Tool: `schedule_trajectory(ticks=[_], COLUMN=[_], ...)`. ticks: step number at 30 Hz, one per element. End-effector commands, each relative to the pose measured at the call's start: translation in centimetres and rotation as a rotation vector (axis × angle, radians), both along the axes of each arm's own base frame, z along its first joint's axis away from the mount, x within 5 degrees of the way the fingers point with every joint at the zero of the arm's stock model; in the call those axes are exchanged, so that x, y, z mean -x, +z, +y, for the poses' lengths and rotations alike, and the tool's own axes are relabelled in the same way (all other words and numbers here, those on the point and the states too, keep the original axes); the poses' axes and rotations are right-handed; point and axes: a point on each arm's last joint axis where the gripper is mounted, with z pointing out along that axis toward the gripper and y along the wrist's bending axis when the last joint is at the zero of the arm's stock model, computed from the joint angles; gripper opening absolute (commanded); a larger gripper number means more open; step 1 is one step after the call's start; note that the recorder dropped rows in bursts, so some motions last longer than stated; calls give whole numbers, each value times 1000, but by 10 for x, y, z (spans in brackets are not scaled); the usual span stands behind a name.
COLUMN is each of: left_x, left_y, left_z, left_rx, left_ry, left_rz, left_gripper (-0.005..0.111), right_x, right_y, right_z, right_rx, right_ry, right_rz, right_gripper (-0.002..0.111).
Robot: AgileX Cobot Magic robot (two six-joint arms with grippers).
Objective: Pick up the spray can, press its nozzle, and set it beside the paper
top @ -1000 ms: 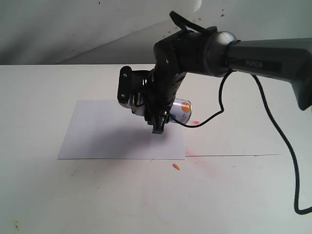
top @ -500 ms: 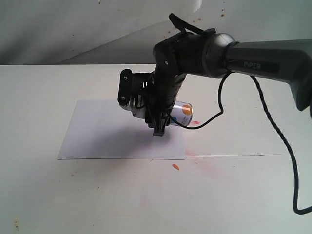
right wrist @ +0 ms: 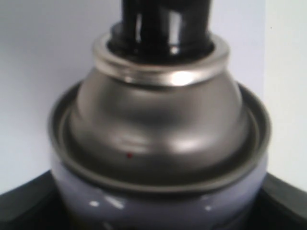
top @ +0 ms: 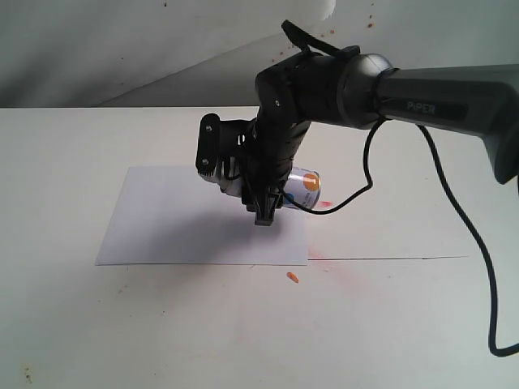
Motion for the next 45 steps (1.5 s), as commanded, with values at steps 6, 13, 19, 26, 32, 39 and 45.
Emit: schedule_trajectory(ticks=[6, 13, 19, 26, 32, 39, 45], left_x=[2, -14, -76, -165, -217, -256, -289], left_y=[6, 60, 95, 105, 95, 71, 42], left_z=[-2, -9, -26, -49, -69, -82, -96], left_rx=[271, 299, 222, 18, -3, -42, -94], left_ry=[-90, -113, -107, -174, -313, -389, -512], left_rz=[118, 274, 665, 966, 1008, 1083, 1235], left_gripper=[2, 2, 2, 2, 2, 2, 2], right_x=[0, 0, 0, 1, 1, 1, 1], right_y=[14, 14, 14, 14, 14, 14, 14], right_z=[0, 0, 0, 1, 1, 1, 1], right_rx=[-23, -23, -23, -28, -29, -29, -29], right_ry=[1, 1, 1, -1, -3, -3, -3], right_rz=[-25, -25, -25, -21, -21, -21, -21], right_gripper=[0, 0, 0, 0, 0, 0, 0])
